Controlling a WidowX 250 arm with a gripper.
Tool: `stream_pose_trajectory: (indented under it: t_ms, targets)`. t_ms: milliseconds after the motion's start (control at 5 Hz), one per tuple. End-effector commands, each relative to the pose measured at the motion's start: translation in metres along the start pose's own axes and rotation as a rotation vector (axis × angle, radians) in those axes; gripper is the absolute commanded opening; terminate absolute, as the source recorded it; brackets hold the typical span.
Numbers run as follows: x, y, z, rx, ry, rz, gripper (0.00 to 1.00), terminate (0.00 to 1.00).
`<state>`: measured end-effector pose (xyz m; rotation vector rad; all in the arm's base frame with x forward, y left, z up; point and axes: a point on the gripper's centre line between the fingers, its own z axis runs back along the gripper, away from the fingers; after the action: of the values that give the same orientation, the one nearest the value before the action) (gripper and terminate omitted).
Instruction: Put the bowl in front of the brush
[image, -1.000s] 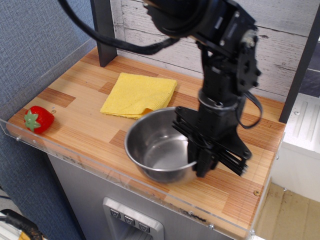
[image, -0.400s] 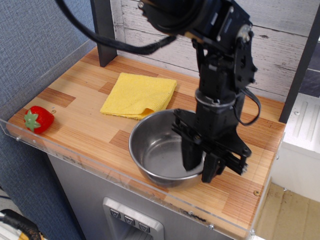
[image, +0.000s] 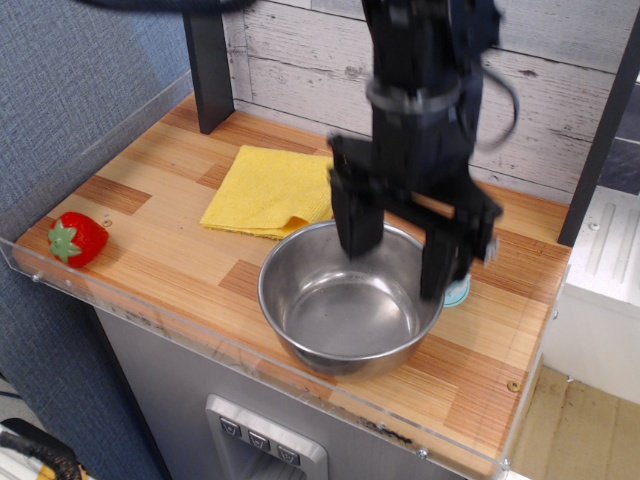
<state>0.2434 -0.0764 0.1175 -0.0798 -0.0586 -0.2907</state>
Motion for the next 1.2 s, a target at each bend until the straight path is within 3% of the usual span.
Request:
stream_pose_trajectory:
  t_ms: [0, 400, 600, 1000]
  targets:
    - [-0.024, 0.04, 0.088, 0.086, -0.106, 0.097, 1.0, 0.0]
    - [-0.077, 0.118, 0.099, 0.171, -0.024, 0.24, 1.0, 0.0]
    - [-0.088, 0.145, 0.096, 0.134, -0.035, 0.284, 1.0, 0.0]
    - [-0.039, 0.136, 0.09, 0.026, -0.091, 0.174, 1.0, 0.0]
